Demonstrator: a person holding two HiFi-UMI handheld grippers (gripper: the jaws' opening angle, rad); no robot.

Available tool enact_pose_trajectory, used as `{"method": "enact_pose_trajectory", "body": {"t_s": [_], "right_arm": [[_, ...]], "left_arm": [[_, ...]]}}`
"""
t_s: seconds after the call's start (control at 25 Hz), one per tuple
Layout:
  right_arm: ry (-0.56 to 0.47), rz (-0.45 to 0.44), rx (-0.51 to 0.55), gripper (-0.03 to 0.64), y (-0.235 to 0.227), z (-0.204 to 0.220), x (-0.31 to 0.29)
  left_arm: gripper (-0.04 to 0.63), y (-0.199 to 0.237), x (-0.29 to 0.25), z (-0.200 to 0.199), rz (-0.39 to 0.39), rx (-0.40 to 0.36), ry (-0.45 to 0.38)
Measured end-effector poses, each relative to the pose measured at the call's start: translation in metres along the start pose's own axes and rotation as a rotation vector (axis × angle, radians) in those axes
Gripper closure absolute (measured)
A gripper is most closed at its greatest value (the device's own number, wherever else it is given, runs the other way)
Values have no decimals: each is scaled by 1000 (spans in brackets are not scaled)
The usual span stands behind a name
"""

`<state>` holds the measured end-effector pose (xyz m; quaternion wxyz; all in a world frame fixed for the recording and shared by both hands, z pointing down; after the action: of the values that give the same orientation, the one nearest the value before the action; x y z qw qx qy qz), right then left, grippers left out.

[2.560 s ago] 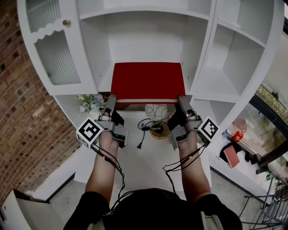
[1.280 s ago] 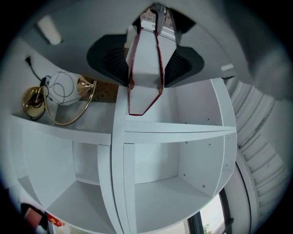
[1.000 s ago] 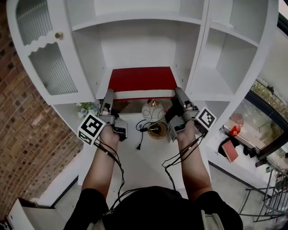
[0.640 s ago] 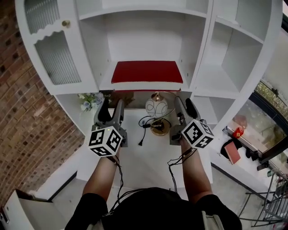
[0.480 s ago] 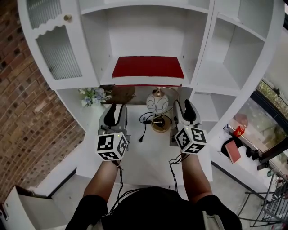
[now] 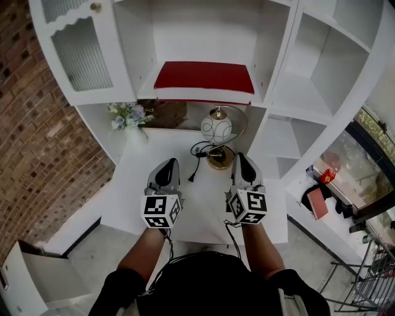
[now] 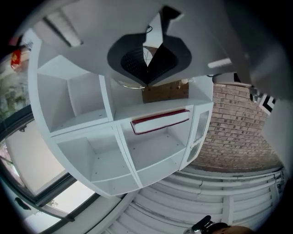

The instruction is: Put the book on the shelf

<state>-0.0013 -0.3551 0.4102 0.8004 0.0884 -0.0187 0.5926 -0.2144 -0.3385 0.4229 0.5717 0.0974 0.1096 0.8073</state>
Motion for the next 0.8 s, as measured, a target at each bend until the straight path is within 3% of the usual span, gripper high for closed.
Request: {"method": "enact_pose_trajectory", "body": {"t_s": [0.28, 0.8], "right_arm": [[31, -60, 25, 606, 12, 9, 10], [24, -69, 13, 606, 6, 9, 17]], "left_arm": [[594, -7, 7, 8, -3, 7, 14], [594, -17, 9, 9, -15, 0, 19]]}}
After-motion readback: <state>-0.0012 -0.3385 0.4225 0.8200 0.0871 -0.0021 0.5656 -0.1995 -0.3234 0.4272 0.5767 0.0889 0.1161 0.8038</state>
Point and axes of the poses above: the fingertips, and each gripper's own axes: x backward along the fingers, y to its left, z out of its underside, the point moved 3 cm from there along x, backward along the fingers, and after that the axes turned 14 degrees about x, right-handed, at the moved point
